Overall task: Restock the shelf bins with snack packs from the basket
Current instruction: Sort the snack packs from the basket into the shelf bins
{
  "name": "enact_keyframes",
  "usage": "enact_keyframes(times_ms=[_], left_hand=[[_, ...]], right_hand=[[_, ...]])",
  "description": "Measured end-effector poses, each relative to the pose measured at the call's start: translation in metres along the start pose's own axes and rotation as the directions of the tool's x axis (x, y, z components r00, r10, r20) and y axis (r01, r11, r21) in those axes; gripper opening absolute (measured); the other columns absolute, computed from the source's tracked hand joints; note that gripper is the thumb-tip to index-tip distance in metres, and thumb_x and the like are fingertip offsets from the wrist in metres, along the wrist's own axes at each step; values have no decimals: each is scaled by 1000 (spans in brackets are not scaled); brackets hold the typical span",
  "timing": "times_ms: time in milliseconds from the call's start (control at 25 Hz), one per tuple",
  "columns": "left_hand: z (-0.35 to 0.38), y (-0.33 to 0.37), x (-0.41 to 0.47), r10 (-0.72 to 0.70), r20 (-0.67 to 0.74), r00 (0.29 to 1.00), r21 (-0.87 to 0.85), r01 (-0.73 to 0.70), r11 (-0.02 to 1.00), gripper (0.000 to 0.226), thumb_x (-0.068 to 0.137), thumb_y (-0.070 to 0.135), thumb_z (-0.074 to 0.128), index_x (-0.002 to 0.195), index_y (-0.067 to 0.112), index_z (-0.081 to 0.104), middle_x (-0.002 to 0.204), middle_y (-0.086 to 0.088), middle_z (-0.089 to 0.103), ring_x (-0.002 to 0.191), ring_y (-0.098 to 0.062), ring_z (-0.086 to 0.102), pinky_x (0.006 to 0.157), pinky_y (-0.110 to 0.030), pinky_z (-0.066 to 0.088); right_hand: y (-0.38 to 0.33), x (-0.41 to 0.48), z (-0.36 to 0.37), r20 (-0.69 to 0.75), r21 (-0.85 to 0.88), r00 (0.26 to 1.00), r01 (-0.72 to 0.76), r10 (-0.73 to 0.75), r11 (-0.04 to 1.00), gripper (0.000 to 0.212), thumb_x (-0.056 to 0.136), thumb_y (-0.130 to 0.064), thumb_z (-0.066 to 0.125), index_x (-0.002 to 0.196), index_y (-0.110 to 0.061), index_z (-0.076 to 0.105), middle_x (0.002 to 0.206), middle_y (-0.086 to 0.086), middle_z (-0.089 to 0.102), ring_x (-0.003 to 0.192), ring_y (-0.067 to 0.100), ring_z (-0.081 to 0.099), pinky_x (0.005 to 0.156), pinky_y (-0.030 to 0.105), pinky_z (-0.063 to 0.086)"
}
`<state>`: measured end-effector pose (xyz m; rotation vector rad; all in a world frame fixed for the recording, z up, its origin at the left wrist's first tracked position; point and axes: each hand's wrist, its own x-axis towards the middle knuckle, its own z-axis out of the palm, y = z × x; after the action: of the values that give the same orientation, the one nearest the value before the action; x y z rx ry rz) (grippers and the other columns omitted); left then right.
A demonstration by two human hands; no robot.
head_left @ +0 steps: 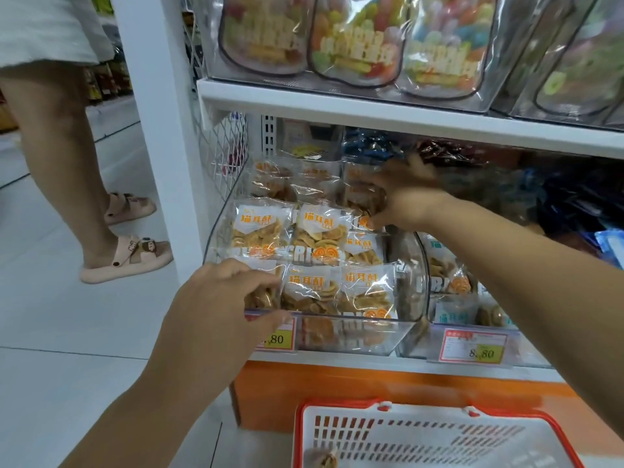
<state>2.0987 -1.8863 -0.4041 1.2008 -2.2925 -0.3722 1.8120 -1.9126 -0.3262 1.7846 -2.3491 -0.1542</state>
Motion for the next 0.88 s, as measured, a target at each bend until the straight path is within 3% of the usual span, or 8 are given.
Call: enact_keyframes(times_ms=[160,240,360,440,560,640,760,880], left_hand=[[1,1,-2,-20,-12,1000,-43,20,999,40,75,46,76,114,39,68,97,21,55,100,-4,44,81,-23,36],[0,8,-11,-16,-109,994,-119,3,993,36,76,42,76,111,34,70,97,19,55,102,-6,45,81,-23,38],[14,42,-40,128,-212,969,-141,-160,977,24,87,40,65,107,28,71,97,17,54,95,-4,46,77,-13,35],[47,65,-72,196,55,979,-200,-181,963,27,92,40,58,115,28,67,106,16,53,99,-3,49,80,-14,41],[138,71,-130,58,553,831,-119,10,993,39,93,35,58,132,30,55,135,10,48,119,-11,50,101,-26,44],[199,55,-166,-117,758,642,-6,186,983,52,92,32,61,140,23,47,146,1,43,128,-18,47,102,-25,41],[258,33,-213,-302,840,451,125,381,916,60,90,32,63,144,16,41,142,-8,48,124,-24,52,99,-30,44],[287,28,-237,-387,840,381,258,346,902,53,90,37,61,136,15,45,136,-11,52,119,-26,54,97,-32,45]], right_hand=[[-2,-9,-7,-16,23,1000,-3,3,1000,71,83,-48,68,144,-47,32,144,3,40,134,33,26,107,45,30],[4,-39,-8,-243,276,967,-1,71,961,59,87,-46,65,141,-34,43,138,5,47,130,31,35,105,41,35],[-3,-137,8,-640,619,712,254,289,744,26,93,-23,59,119,-19,60,103,-2,55,99,20,54,84,25,41],[-18,-204,49,-636,718,652,302,413,627,18,93,-9,55,107,-17,61,91,-4,54,81,16,54,72,21,41],[-37,-277,143,-312,852,807,3,502,524,20,93,-7,53,103,-22,61,88,-9,55,74,7,53,66,18,39],[-36,-304,205,151,835,880,-357,450,418,20,95,-12,54,110,-24,60,94,-3,59,71,5,53,64,17,39],[-28,-335,278,783,518,611,-742,112,427,29,97,-25,54,125,-18,56,101,3,57,65,9,51,59,18,40],[-28,-363,322,911,359,410,-841,42,404,36,95,-28,56,129,-15,57,98,4,55,72,16,53,60,22,41]])
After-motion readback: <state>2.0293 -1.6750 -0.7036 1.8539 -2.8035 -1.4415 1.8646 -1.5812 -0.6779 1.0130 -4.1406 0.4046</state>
